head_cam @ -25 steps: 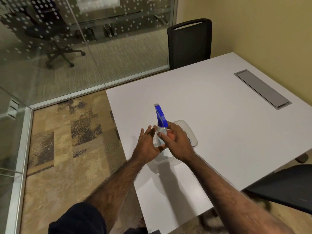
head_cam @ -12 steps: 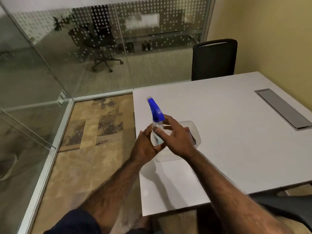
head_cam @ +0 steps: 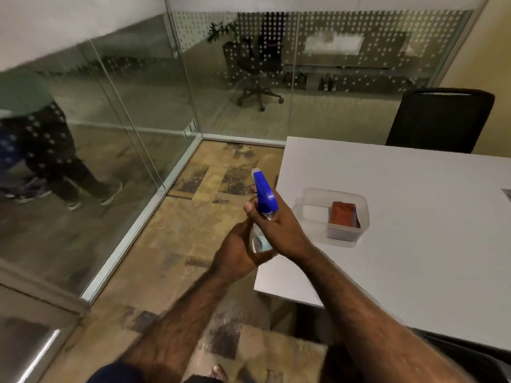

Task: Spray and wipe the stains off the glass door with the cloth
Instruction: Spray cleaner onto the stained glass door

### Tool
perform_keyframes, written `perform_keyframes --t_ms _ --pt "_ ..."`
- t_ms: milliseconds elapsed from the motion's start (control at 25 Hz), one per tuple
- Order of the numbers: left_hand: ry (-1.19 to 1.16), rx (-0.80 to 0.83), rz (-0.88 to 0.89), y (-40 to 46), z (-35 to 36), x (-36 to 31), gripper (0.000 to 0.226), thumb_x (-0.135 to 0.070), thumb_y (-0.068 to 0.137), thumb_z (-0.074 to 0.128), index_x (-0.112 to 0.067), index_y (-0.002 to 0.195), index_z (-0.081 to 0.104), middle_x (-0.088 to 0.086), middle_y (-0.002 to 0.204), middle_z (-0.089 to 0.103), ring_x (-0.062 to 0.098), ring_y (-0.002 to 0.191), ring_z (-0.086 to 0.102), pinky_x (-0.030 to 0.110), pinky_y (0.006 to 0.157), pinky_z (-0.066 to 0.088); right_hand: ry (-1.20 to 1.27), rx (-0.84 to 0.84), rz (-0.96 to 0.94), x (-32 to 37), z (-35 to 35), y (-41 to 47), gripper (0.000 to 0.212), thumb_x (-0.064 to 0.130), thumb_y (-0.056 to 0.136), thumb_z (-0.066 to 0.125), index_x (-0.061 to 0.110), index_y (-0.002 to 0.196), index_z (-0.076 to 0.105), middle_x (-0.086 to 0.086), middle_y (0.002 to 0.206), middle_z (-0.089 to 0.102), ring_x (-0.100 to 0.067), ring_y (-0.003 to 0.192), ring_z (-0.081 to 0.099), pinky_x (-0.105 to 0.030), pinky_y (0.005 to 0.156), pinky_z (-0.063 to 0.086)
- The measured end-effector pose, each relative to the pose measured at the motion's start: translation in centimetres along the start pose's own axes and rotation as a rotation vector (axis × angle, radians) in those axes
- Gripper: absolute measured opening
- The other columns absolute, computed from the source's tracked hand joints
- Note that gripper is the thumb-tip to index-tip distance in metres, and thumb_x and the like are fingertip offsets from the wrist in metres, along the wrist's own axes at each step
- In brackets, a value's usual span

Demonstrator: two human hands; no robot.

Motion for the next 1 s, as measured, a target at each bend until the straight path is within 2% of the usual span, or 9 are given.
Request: perform_keyframes --t_ms 80,280,360,480,560,680,840,920,1000 --pt "0.08 -0.07 0.049 -2.6 -1.8 0.1 0.072 -0.032 0.08 0.09 -0.021 0.143 0.057 -0.013 0.126 0.065 0.014 0.124 0.067 0.016 0.098 0.053 0.039 0.063 -0.014 1.0 2.6 -0.9 0.024 0.049 0.103 0.067 0.035 0.122 0.06 0.005 0.103 0.073 -0.004 0.096 0.071 -0.011 0.085 0.049" --pt "0.05 -0.196 0.049 -9.5 -7.2 4.0 0.087 -0.052 0.073 0.09 -0.033 0.148 0.051 -0.01 0.135 0.069 0.006 0.122 0.066 0.04 0.102 0.059 0.129 0.153 -0.081 3.8 10.1 -3.5 0.042 0.05 0.102 0.072 0.021 0.131 0.061 -0.008 0.104 0.075 -0.028 0.1 0.074 -0.038 0.092 0.062" --pt "0.092 -0.25 0.027 -12.4 -9.6 5.5 0.087 -0.054 0.071 0.09 -0.034 0.147 0.052 -0.01 0.13 0.07 0.006 0.117 0.067 0.04 0.097 0.06 0.17 0.193 -0.11 5.3 13.4 -5.0 0.034 0.045 0.103 0.072 0.034 0.132 0.06 -0.008 0.107 0.074 -0.028 0.102 0.074 -0.034 0.094 0.062" --pt "0.141 -0.321 -0.018 -17.8 -13.1 8.0 0.076 -0.053 0.071 0.09 -0.029 0.137 0.06 -0.015 0.118 0.071 -0.003 0.105 0.066 0.027 0.089 0.057 0.239 0.266 -0.142 8.5 18.6 -8.0 0.029 0.032 0.106 0.072 0.05 0.122 0.057 -0.015 0.11 0.073 -0.032 0.106 0.072 -0.021 0.087 0.061" --pt "0.188 -0.379 -0.038 -21.8 -15.7 9.5 0.074 -0.056 0.072 0.089 -0.029 0.134 0.061 -0.016 0.116 0.07 -0.003 0.102 0.065 0.026 0.088 0.056 0.243 0.329 -0.151 10.2 22.7 -10.2 0.024 0.034 0.106 0.071 0.048 0.12 0.058 -0.018 0.109 0.07 -0.037 0.106 0.071 -0.032 0.09 0.063" --pt "0.231 -0.467 -0.074 -28.5 -20.0 12.6 0.083 -0.077 0.069 0.081 -0.03 0.135 0.06 -0.012 0.127 0.072 0.007 0.113 0.067 0.04 0.096 0.058 0.253 0.425 -0.177 13.0 29.6 -13.7 0.025 0.038 0.105 0.072 0.042 0.128 0.061 -0.015 0.107 0.066 -0.037 0.102 0.069 -0.051 0.1 0.059" --pt "0.267 -0.551 -0.13 -37.2 -25.2 16.1 0.099 -0.091 0.066 0.07 -0.034 0.145 0.052 -0.013 0.143 0.065 0.012 0.129 0.061 0.044 0.107 0.053 0.329 0.516 -0.221 17.6 37.7 -18.7 0.041 0.034 0.106 0.072 0.07 0.119 0.059 0.002 0.116 0.068 -0.011 0.092 0.066 -0.032 0.092 0.06" --pt "0.281 -0.585 -0.155 -41.0 -27.4 17.7 0.104 -0.09 0.067 0.07 -0.033 0.151 0.048 -0.013 0.15 0.061 0.012 0.136 0.057 0.044 0.113 0.049 0.356 0.534 -0.219 19.4 41.2 -20.7 0.039 0.028 0.106 0.072 0.063 0.121 0.061 0.019 0.109 0.073 -0.004 0.089 0.066 -0.022 0.085 0.059" --pt "0.305 -0.625 -0.192 -45.0 -29.5 19.5 0.109 -0.093 0.068 0.065 -0.031 0.156 0.044 -0.011 0.156 0.056 0.013 0.142 0.052 0.044 0.118 0.046 0.36 0.546 -0.236 21.1 44.5 -22.6 0.033 0.026 0.106 0.072 0.052 0.122 0.061 0.018 0.105 0.075 -0.007 0.086 0.067 -0.022 0.081 0.06"
Point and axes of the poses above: each hand's wrist, its own y-axis towards the middle knuckle, its own z-axis out of the palm, x = y × z, the point moved 2 cm from there along y, towards the middle knuckle
